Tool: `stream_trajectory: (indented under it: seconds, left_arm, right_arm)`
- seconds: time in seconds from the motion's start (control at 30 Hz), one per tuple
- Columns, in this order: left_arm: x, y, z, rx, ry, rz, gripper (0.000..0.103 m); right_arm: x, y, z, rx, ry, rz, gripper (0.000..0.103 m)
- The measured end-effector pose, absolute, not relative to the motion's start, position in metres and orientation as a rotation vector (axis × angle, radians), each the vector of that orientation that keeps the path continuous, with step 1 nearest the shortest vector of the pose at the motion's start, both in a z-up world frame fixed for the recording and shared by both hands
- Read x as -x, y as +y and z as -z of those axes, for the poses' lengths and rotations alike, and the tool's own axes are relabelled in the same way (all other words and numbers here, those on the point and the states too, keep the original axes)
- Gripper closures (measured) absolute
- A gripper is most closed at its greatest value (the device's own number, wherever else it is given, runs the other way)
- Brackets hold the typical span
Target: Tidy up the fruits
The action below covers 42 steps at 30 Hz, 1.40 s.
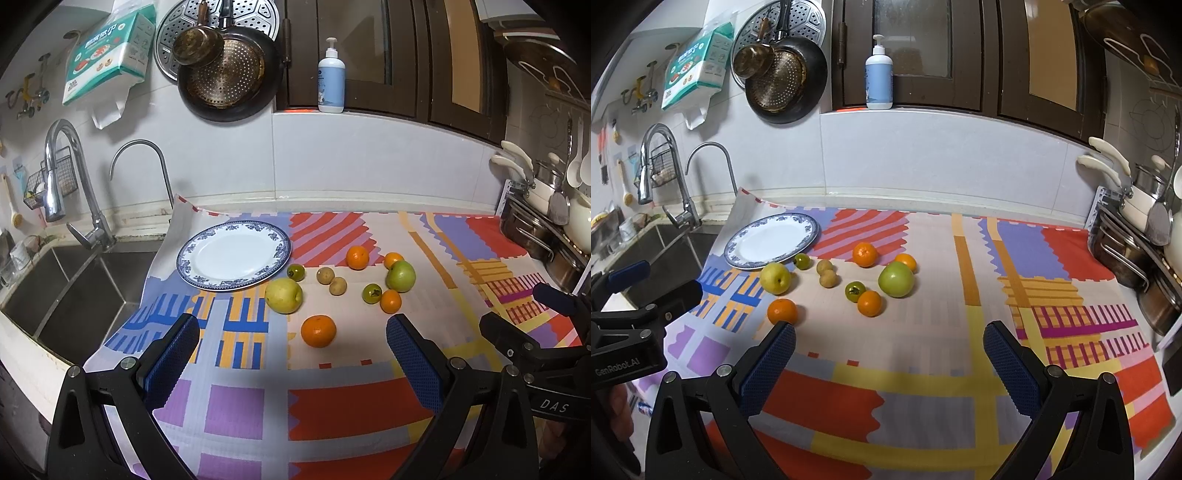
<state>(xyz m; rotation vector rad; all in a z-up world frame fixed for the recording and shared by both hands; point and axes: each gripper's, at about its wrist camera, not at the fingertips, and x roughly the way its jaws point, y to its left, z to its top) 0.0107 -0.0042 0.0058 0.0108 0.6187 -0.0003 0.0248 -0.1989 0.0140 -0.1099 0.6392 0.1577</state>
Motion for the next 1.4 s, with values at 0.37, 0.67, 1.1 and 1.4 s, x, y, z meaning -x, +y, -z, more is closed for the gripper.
stream_trajectory:
  seconds: [0.37, 0.67, 1.1, 1.4]
  left_arm:
    - [-0.011, -0.005, -0.006, -0.009, 0.62, 0.0, 0.0]
    - [-0.016, -0.003, -0.004, -0.011, 0.626, 0.001, 0.0]
    - [-0.025, 0.001, 0.005, -0.032, 0.627, 0.023, 0.0]
    - [-0.039, 0.002, 0.021, -0.085, 0.629, 0.065, 0.01]
  right_arm:
    - [-0.027, -0.198, -0.014, 0.11, 0.637, -0.16, 0.0]
    - [-0.03, -0.196, -0.012, 0.112, 0.642, -0.162, 0.0]
    - [-0.041, -0.191, -0.005, 0.126, 0.659, -0.187, 0.0]
    - [-0.064, -0.174, 0.008, 0.173, 0.689, -0.253, 0.006]
